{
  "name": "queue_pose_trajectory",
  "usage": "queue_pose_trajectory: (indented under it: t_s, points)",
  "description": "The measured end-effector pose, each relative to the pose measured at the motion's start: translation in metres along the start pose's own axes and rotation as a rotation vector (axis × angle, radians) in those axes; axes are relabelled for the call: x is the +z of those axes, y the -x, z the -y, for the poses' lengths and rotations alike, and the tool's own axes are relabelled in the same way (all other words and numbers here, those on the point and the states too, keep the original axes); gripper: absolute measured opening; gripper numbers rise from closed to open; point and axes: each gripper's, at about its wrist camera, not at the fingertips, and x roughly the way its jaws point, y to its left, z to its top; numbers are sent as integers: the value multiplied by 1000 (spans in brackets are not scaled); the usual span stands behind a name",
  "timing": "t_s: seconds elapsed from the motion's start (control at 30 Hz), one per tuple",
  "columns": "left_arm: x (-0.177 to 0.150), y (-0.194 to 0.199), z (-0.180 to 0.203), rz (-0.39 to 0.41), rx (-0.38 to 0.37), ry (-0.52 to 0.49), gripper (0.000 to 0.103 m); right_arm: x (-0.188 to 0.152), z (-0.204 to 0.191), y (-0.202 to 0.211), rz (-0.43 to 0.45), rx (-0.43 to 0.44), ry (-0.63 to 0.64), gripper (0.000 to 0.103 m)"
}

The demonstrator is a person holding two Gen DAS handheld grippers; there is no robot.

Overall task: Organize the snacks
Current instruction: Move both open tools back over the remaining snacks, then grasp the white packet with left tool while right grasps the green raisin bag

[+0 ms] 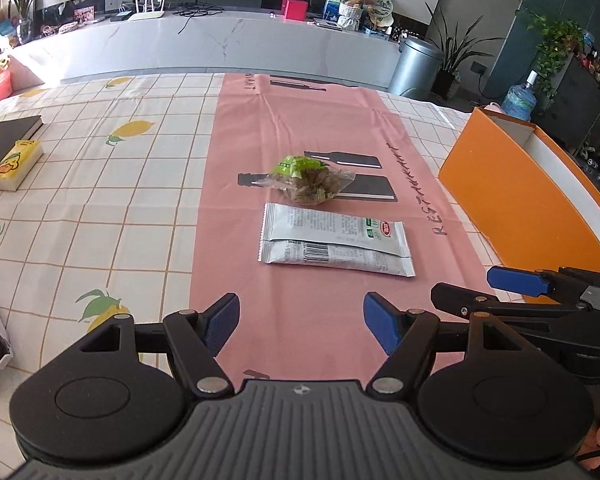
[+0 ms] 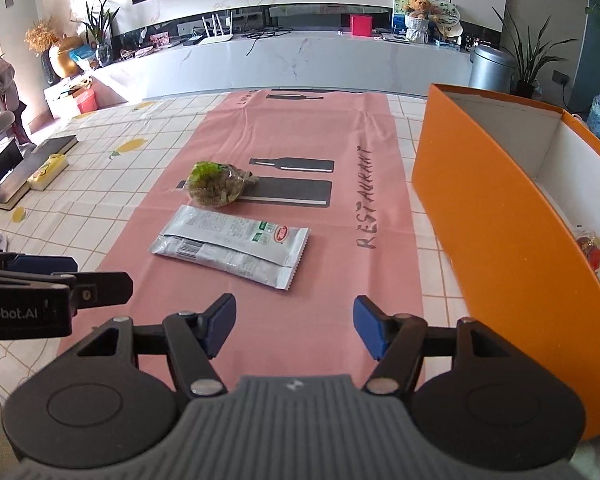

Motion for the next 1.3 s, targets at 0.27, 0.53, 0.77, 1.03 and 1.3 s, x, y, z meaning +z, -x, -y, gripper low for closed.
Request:
queue_pose_trajectory:
  t_s: [0.27, 0.53, 0.77, 1.03, 1.3]
  points:
    - [0, -22, -10, -39, 16, 15, 82, 12, -5, -37, -37, -1, 60, 64]
    - [3, -33, -14, -49, 11, 27, 78, 12, -8, -57, -77, 118, 53, 40]
    - [4, -36, -19, -44, 23, 44, 76, 17, -19, -51, -60, 177, 121, 36]
    - [11, -45, -20, -54, 20, 55, 60, 42, -15, -56, 21, 161, 272, 62]
    - [8, -45, -23, -60, -11, 95, 45, 59, -3, -97, 34, 38, 213, 23]
